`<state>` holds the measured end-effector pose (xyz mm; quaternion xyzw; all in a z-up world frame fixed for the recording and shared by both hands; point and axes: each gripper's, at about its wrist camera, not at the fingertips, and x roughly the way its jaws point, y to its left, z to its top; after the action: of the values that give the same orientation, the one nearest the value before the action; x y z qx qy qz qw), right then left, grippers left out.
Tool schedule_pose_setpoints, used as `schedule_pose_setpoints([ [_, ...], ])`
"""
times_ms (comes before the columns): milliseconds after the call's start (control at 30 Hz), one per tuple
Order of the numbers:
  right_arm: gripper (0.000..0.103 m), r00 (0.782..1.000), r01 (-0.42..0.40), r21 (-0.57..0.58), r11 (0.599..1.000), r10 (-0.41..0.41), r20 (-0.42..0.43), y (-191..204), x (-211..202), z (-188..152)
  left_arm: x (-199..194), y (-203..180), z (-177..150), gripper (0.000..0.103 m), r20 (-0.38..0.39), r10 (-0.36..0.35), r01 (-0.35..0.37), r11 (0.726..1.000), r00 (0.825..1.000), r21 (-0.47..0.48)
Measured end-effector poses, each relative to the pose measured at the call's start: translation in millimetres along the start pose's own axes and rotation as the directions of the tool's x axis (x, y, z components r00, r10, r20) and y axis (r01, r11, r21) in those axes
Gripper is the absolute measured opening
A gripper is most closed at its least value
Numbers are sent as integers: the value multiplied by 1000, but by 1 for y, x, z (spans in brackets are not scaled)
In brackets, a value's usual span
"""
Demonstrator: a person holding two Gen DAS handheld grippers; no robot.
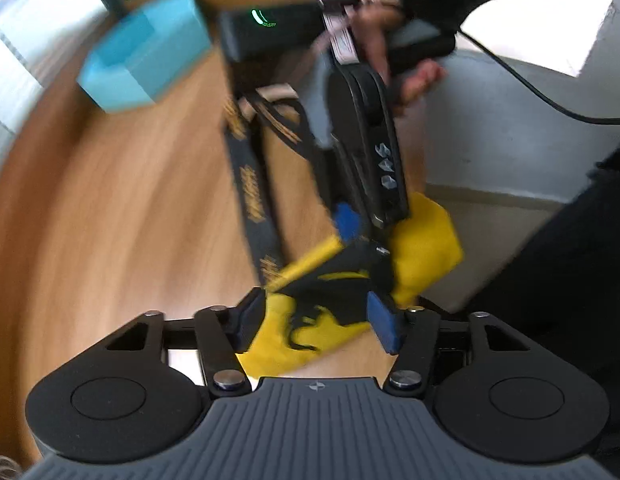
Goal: Fold shopping bag
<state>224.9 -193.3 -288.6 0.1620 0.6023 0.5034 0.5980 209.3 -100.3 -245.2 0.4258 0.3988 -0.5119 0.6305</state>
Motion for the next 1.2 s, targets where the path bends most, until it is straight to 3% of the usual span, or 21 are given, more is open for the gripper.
schedule_pose_setpoints([
  [67,43,1000,-14,15,1000,14,-4,-5,-2,-1,10,8,4,19,-12,17,-17,1000,1000,-13],
  [100,43,1000,-11,7,1000,11,-5,-6,-1,0,10,16,4,11,2,3,-3,999,1000,-54],
  [167,43,1000,-18,13,1000,18,-10,-9,-1,0,6,29,4,5,31,-12,15,994,999,-106],
  [433,43,1000,-21,-9,1000,21,-16,-7,-6,-5,5,27,10,4,-10,-42,42,999,999,-17],
  [533,42,1000,-19,-13,1000,19,-22,-7,-5,-4,19,17,11,4,-60,-6,9,998,998,54],
  [833,40,1000,10,9,1000,-10,-15,0,3,2,42,20,19,1,-105,-20,22,1000,994,16],
  [1067,48,995,97,78,992,-99,15,15,2,4,61,28,25,0,-148,-45,39,998,988,-45],
  [1133,52,984,172,45,984,-174,45,28,-4,-1,63,28,25,0,-135,-34,28,999,990,-43],
  [1200,52,942,310,-4,951,-306,138,50,-19,-16,65,27,27,0,-136,-29,22,999,990,-49],
])
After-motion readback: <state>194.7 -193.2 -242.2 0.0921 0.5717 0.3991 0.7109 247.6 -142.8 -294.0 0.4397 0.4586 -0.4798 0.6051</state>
